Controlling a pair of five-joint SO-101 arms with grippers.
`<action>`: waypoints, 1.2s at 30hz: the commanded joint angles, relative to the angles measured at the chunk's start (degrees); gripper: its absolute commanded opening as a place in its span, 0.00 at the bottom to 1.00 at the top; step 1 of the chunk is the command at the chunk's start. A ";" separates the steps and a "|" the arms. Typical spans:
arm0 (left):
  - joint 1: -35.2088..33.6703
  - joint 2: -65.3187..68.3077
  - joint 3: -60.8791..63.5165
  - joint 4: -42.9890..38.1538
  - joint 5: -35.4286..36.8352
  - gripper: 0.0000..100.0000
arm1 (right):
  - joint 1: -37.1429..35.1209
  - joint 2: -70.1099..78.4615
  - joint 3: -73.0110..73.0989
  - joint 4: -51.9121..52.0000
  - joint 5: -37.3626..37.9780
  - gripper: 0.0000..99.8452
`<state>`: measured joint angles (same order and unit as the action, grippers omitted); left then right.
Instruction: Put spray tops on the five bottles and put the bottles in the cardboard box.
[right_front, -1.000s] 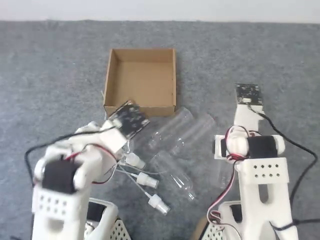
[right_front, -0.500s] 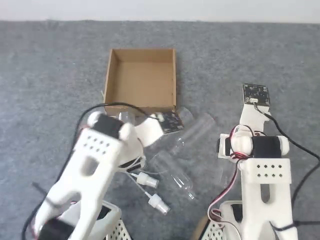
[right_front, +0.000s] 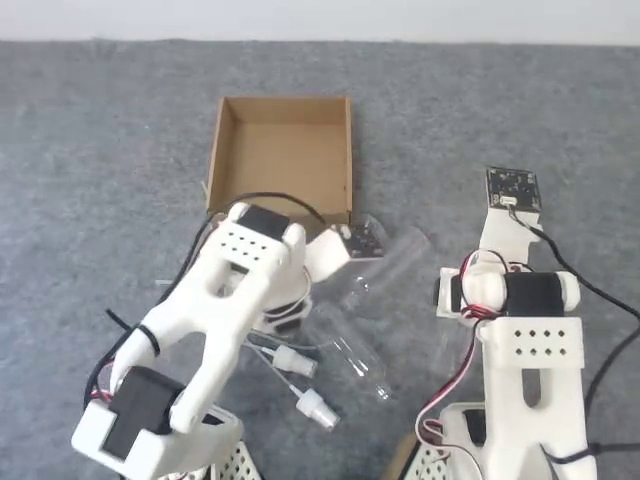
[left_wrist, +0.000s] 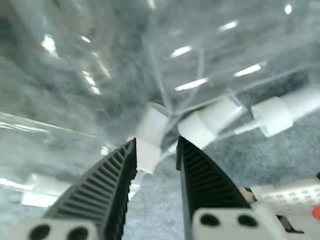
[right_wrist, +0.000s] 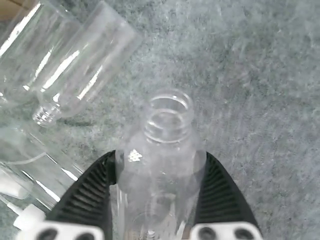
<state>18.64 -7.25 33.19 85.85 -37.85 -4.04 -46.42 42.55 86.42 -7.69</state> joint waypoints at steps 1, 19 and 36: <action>-0.18 0.00 -6.20 -0.44 -0.18 0.13 | 0.84 -1.98 1.32 -2.42 1.05 0.03; -7.21 0.26 -5.76 2.55 -5.98 0.18 | 0.48 -1.98 2.37 -3.65 1.05 0.03; -5.10 0.35 9.10 -11.34 -5.98 0.18 | 0.84 -1.98 2.55 -3.65 1.05 0.03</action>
<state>13.19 -6.64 41.27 76.70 -43.38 -4.04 -46.42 45.71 83.78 -7.69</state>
